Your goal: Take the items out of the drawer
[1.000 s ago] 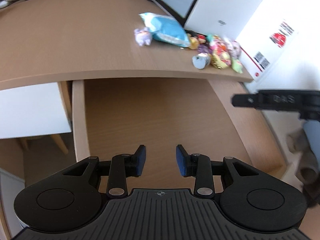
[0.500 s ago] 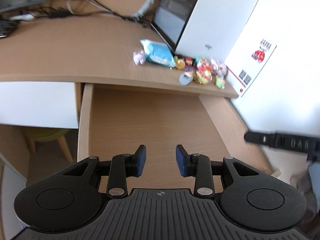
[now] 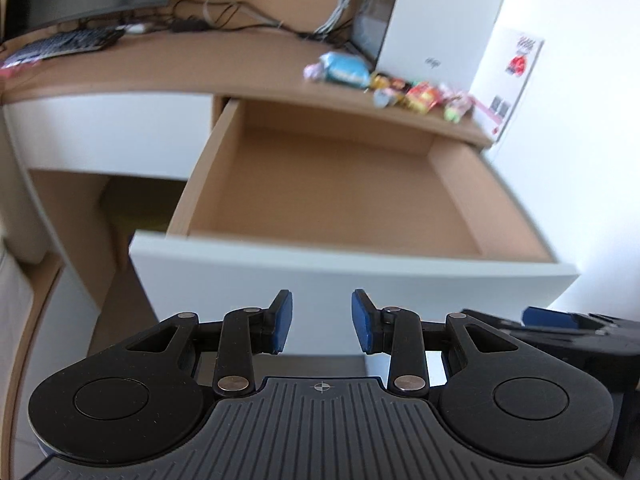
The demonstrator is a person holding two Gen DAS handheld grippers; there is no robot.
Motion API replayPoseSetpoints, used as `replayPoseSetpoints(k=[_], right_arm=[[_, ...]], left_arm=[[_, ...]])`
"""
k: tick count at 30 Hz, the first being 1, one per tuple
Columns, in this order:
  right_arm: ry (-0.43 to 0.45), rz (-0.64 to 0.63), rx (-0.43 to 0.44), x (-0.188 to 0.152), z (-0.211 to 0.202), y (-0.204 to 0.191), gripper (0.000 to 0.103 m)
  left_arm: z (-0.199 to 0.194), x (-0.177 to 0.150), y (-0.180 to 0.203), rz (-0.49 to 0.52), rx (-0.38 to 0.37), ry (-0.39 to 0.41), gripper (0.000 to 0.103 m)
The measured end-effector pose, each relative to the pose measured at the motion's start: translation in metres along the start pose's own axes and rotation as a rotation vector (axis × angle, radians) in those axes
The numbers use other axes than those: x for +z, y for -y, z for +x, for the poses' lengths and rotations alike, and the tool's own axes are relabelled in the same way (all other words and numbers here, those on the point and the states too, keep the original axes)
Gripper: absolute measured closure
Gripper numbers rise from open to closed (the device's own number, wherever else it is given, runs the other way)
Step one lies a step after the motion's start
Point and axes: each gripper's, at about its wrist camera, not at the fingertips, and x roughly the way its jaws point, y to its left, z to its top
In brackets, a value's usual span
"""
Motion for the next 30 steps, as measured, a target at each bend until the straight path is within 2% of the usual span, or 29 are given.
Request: replayPoseSetpoints(k=[4, 7, 10, 13, 17, 21, 25, 30], right_arm=[[0.047, -0.042, -0.111, -0.018, 0.021, -0.001, 0.018], [0.134, -0.081, -0.191, -0.025, 0.029, -0.002, 0.018], [0.215, -0.126, -0.228, -0.038, 0.033, -0.005, 0.017], [0.261, -0.152, -0.238, -0.053, 0.038, -0.008, 0.015], [0.247, -0.128, -0.187, -0.063, 0.045, -0.003, 0.015], [0.265, -0.083, -0.201, -0.066, 0.050, 0.004, 0.004], [0.293, -0.072, -0.210, -0.066, 0.053, 0.006, 0.004], [0.304, -0.051, -0.200, -0.060, 0.056, 0.007, 0.004]], left_arm=[[0.018, -0.016, 0.002, -0.004, 0.061, 0.036, 0.067], [0.030, -0.023, 0.003, -0.031, 0.105, 0.081, 0.067], [0.038, -0.032, 0.004, -0.052, 0.140, 0.105, 0.067], [0.042, -0.041, 0.007, -0.039, 0.154, 0.113, 0.067], [0.046, -0.051, 0.011, 0.015, 0.157, 0.139, 0.067], [0.053, -0.058, 0.013, 0.060, 0.136, 0.177, 0.067], [0.055, -0.070, 0.016, 0.083, 0.145, 0.231, 0.067], [0.058, -0.067, 0.014, 0.082, 0.136, 0.241, 0.067]])
